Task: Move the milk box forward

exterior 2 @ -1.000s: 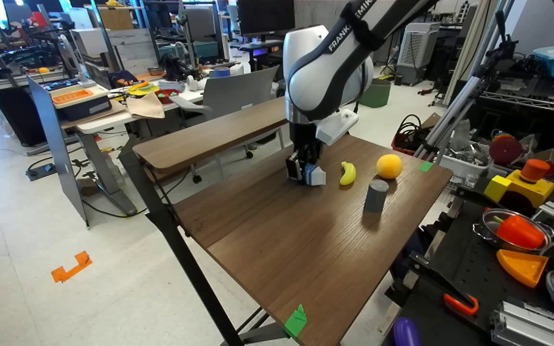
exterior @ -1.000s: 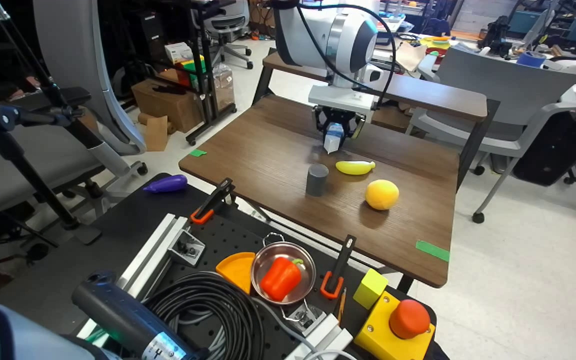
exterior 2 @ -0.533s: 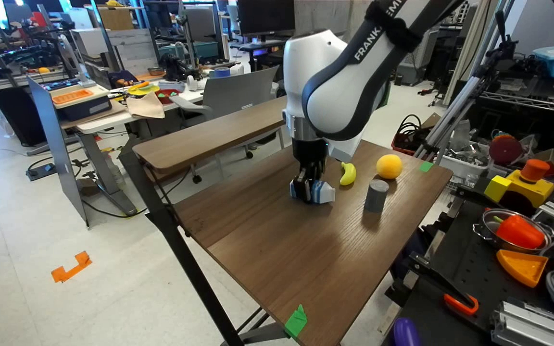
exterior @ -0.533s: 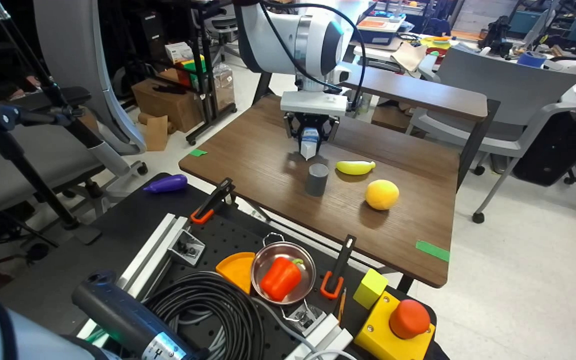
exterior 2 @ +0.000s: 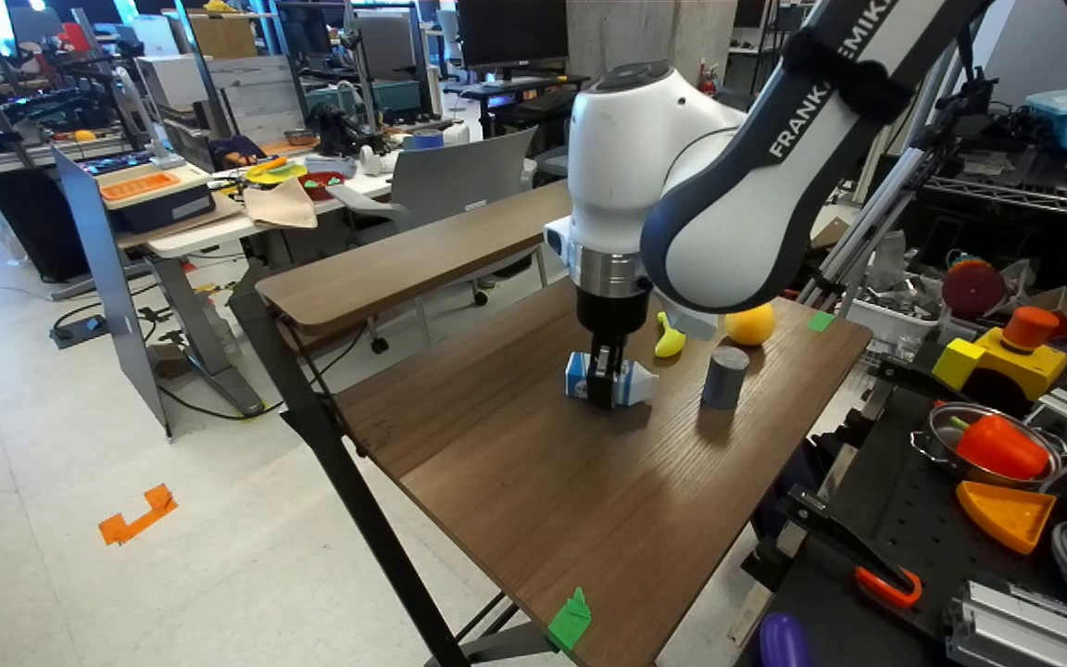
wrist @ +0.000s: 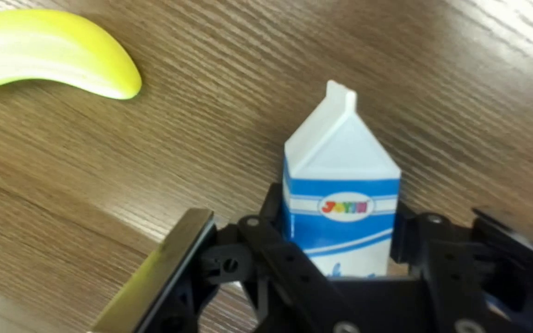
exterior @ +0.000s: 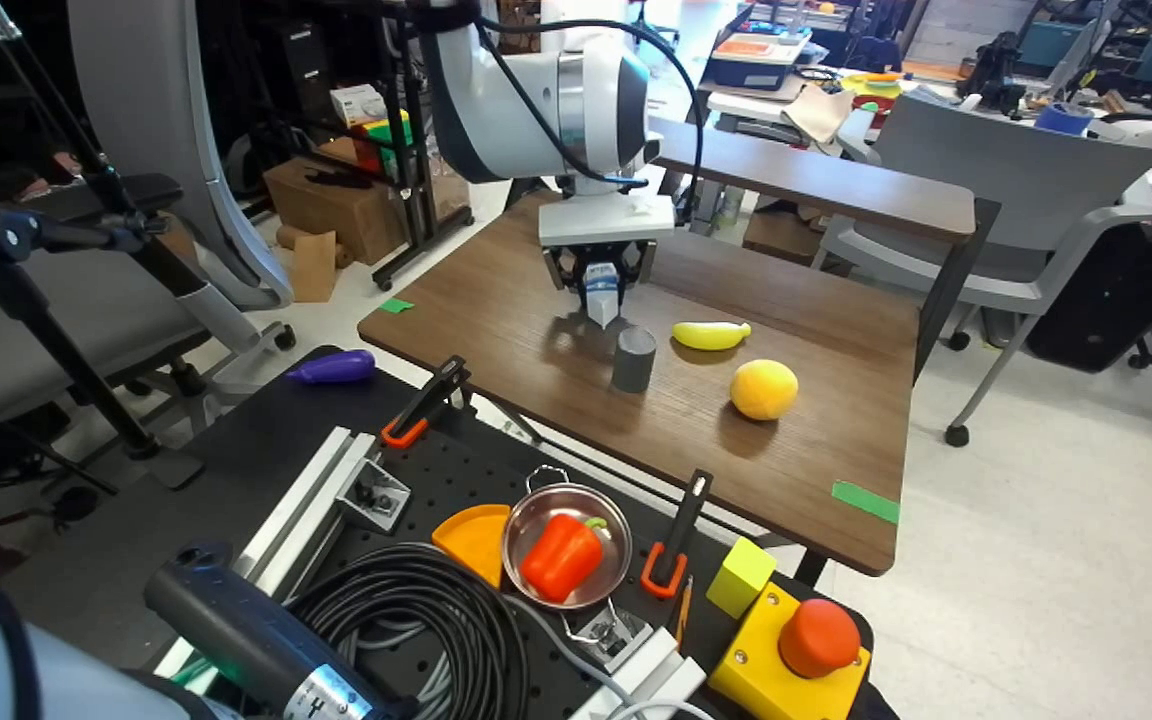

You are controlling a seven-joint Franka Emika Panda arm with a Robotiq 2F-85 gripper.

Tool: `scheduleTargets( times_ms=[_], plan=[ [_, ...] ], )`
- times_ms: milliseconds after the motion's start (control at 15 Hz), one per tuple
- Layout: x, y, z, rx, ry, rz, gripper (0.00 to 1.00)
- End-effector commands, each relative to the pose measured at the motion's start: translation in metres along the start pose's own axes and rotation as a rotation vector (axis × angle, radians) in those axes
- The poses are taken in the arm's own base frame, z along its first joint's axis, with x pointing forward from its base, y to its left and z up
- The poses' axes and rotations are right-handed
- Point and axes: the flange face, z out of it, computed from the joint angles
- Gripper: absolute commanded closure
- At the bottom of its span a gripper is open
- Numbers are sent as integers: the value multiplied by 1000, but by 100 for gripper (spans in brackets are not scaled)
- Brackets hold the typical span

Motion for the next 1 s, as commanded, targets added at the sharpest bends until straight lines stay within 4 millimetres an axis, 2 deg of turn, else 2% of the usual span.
scheduleTargets(
  times_ms=[0, 67, 133, 200, 467, 667, 933],
  plan=[
    [-27, -33, 14, -11, -22, -66, 79],
    [-27, -34, 15, -17, -24, -67, 79],
    [-27, -36, 15, -13, -29, -63, 29],
    [-26, -37, 14, -21, -33, -59, 28],
    [-31, -49, 18, -17, -47, -61, 1],
    [-37, -55, 17, -11, -45, -71, 0],
    [-38, -52, 11, -17, 3, -73, 0]
  ],
)
